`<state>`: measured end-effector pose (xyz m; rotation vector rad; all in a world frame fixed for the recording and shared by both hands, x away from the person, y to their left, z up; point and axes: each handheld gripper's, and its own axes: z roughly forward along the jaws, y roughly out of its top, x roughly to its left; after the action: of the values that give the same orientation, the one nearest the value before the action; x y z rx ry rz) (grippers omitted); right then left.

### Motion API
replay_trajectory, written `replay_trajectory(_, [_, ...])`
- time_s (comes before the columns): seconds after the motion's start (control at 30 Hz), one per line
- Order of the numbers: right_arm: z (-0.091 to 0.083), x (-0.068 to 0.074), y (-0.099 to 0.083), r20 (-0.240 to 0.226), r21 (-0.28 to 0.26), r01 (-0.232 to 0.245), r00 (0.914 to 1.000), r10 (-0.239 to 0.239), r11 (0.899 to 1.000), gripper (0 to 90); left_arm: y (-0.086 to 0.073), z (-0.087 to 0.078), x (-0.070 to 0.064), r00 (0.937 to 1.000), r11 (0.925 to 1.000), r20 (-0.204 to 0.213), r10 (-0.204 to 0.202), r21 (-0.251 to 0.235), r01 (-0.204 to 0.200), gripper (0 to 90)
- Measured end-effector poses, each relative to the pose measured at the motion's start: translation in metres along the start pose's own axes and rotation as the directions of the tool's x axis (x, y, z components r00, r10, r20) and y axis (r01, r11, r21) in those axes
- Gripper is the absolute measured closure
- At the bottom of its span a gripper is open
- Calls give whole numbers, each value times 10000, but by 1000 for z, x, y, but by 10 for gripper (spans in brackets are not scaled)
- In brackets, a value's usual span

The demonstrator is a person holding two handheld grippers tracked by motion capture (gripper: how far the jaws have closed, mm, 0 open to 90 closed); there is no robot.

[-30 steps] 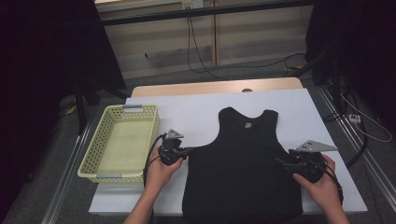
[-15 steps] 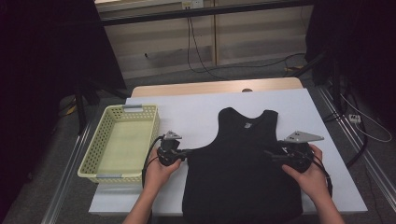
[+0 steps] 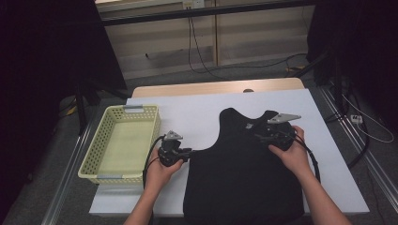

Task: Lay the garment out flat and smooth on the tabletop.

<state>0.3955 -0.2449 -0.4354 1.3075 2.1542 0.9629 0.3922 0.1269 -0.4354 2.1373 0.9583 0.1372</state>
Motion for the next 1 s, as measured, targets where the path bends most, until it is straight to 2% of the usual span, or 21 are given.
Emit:
replay_trajectory(0.13, [15, -3, 6, -8, -118, 42, 10000, -42, 9999, 452, -1, -2, 0, 9999, 9999, 22, 121, 3, -121, 625])
replay_trajectory(0.27, [27, -13, 10, 11, -211, -338, 9994, 338, 9992, 452, 0, -1, -3, 9999, 9999, -113, 72, -139, -73, 432])
replay_trajectory(0.37, [32, -17, 14, -34, -318, -463, 9989, 463, 9984, 455, 2, 1, -6, 9993, 9996, -251, 280, -15, -280, 395])
replay_trajectory(0.4, [34, -18, 16, -206, -329, -576, 9982, 569, 9978, 459, 2, 1, -6, 9991, 9995, -294, 320, -14, -321, 360])
replay_trajectory(0.43, [35, -19, 17, -187, -294, -514, 9985, 508, 9982, 459, 2, 2, -6, 9988, 9994, -355, 337, -36, -339, 322])
replay_trajectory(0.47, [37, -19, 19, -43, -180, -251, 9997, 250, 9995, 459, 2, 2, -6, 9989, 9995, -350, 302, -28, -303, 292])
replay_trajectory(0.53, [40, -22, 21, -134, -143, -223, 9997, 221, 9996, 462, 1, 3, -6, 9992, 9996, -288, 276, 78, -274, 273])
replay_trajectory(0.57, [41, -24, 22, -228, -159, -383, 9990, 379, 9991, 470, 0, 5, -7, 9990, 9996, -356, 253, 115, -249, 256])
replay_trajectory(0.67, [43, -29, 26, -230, -189, -660, 9976, 656, 9976, 541, -2, 7, -6, 9978, 9982, -378, 536, 295, -525, 243])
replay_trajectory(0.73, [46, -30, 29, -198, -190, -751, 9970, 747, 9970, 542, -2, 8, -6, 9976, 9983, -466, 519, 283, -506, 229])
replay_trajectory(0.9, [59, -28, 30, -97, 119, -692, 9975, 693, 9975, 551, -3, 9, -7, 9979, 9983, -398, 518, 280, -507, 208])
replay_trajectory(0.97, [59, -26, 30, -360, 87, -922, 9951, 924, 9957, 560, -4, 9, -8, 9982, 9985, -398, 445, 326, -432, 203])
replay_trajectory(1.0, [58, -25, 30, -345, 73, -934, 9950, 936, 9956, 560, -4, 8, -7, 9974, 9978, -462, 557, 393, -539, 199])
